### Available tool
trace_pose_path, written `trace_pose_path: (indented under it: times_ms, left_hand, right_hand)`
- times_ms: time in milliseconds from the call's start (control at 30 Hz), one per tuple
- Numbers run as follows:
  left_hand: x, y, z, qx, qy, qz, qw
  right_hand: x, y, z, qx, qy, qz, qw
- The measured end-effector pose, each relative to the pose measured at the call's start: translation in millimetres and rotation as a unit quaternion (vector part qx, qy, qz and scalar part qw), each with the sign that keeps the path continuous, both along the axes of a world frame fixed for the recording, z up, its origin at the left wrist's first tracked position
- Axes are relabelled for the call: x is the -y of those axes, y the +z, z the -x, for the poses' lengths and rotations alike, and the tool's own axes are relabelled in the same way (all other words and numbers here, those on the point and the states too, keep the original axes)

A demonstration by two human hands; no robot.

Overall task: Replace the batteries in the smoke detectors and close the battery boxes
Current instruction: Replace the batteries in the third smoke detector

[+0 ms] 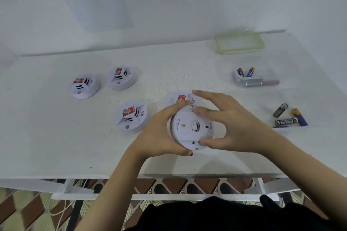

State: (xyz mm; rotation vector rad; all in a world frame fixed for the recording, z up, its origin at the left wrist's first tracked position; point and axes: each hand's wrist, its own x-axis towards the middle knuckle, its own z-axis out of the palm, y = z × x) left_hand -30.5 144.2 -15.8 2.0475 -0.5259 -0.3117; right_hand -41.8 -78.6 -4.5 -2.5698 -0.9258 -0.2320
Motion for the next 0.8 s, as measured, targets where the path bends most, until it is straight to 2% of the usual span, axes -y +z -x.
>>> trace_pose_path:
  times_ms: [100,467,800]
  left_hand:
    - [-4.6,-1.3,-0.4,-0.004,0.004,-0.008,1.000]
    - [-6.8,-4.0,-9.3,-0.016,-0.002,0.004,1.000]
    - [-11.5,-10.9,-8.6,-0.001,-0.011,-0.012,1.000]
  right_hand:
    - [0.1,-3.3,-1.2,-0.016,-0.015,-0.009,1.000]
    - [-15.3,-4.5,-0.9,0.038,-0.021,0.012,0.999]
    - [-17.3,-10.6,1.4,-0.013,-0.027,-0.028,0.999]
